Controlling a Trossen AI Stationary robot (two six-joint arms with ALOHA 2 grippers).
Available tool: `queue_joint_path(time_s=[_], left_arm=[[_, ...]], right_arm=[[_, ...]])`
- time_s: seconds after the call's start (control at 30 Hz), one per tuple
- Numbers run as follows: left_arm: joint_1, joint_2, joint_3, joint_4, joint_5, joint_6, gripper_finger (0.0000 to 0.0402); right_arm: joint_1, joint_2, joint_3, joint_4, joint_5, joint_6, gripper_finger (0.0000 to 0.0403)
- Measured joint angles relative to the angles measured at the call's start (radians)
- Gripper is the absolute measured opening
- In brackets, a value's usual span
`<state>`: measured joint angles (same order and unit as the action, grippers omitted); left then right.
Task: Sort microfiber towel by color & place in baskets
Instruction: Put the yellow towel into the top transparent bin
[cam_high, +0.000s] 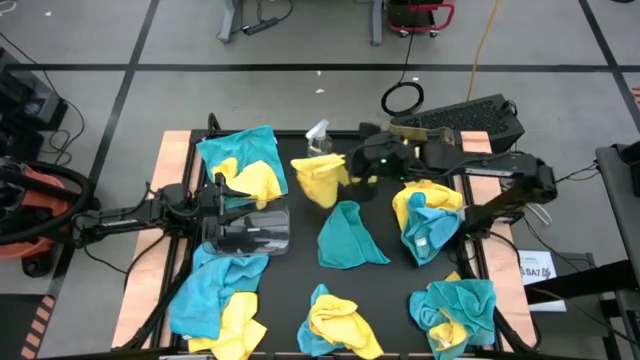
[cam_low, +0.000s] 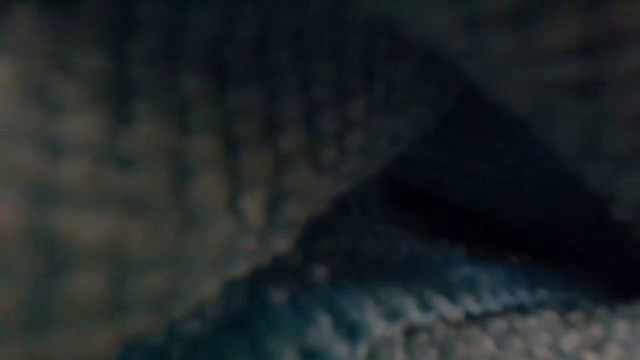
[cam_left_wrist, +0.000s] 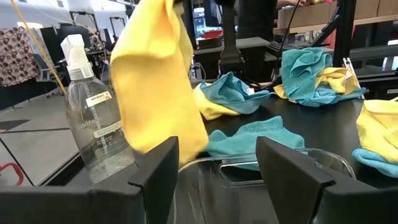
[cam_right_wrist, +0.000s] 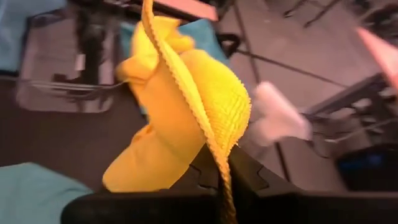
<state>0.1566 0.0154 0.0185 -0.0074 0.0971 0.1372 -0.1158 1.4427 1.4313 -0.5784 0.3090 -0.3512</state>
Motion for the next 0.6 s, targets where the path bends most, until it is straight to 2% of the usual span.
queue_joint_path(time_s=[0.47, 0.6], left_arm=[[0.000, 0.000, 0.000, -0.001, 0.000, 0.001, 0.0221], [0.000, 0.000, 0.000, -0.001, 0.000, 0.001, 0.0221]], right_arm=[[-0.015, -0.192, 0.000, -0.005, 0.374, -0.058, 0.0000], [-0.047, -0.235, 0.000, -0.026, 0.434, -0.063, 0.0000]])
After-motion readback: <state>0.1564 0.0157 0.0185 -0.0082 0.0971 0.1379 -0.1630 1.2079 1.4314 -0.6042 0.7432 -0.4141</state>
